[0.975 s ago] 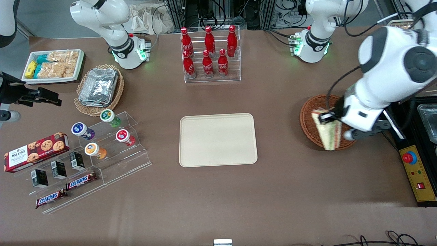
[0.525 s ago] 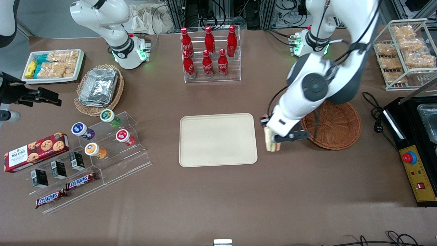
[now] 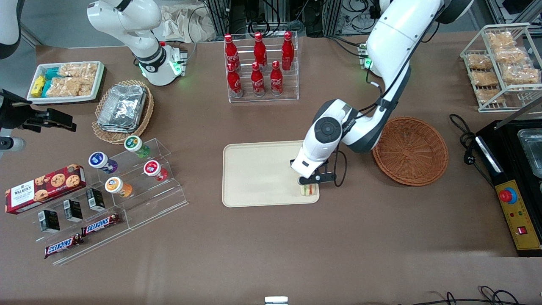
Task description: Place sandwich from basket to tray
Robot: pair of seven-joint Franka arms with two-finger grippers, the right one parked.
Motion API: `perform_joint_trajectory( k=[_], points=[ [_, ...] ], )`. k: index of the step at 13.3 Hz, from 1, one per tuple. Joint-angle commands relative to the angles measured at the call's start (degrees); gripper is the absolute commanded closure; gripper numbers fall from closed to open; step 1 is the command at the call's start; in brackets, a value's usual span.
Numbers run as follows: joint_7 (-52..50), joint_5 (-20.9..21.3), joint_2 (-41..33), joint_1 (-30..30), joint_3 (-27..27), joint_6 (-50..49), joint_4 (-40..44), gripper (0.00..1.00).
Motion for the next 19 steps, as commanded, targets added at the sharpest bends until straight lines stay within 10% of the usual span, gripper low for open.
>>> perform_joint_trajectory(
  k=[1, 2, 3, 12, 19],
  points=[
    [-1.28, 3.39, 2.28, -0.63, 0.64, 2.77, 0.86, 1.0],
    [-1.1, 3.4, 2.54, -0.63, 0.64, 2.78, 0.94, 0.78],
    [-0.75, 3.4, 2.46, -0.63, 0.64, 2.78, 0.94, 0.04],
    [-3.04, 2.87, -8.59, 0.51, 4.31, -15.36, 6.38, 0.0],
    [31.54, -4.86, -28.02, 13.34, 12.55, -35.01, 4.12, 0.0]
  ],
)
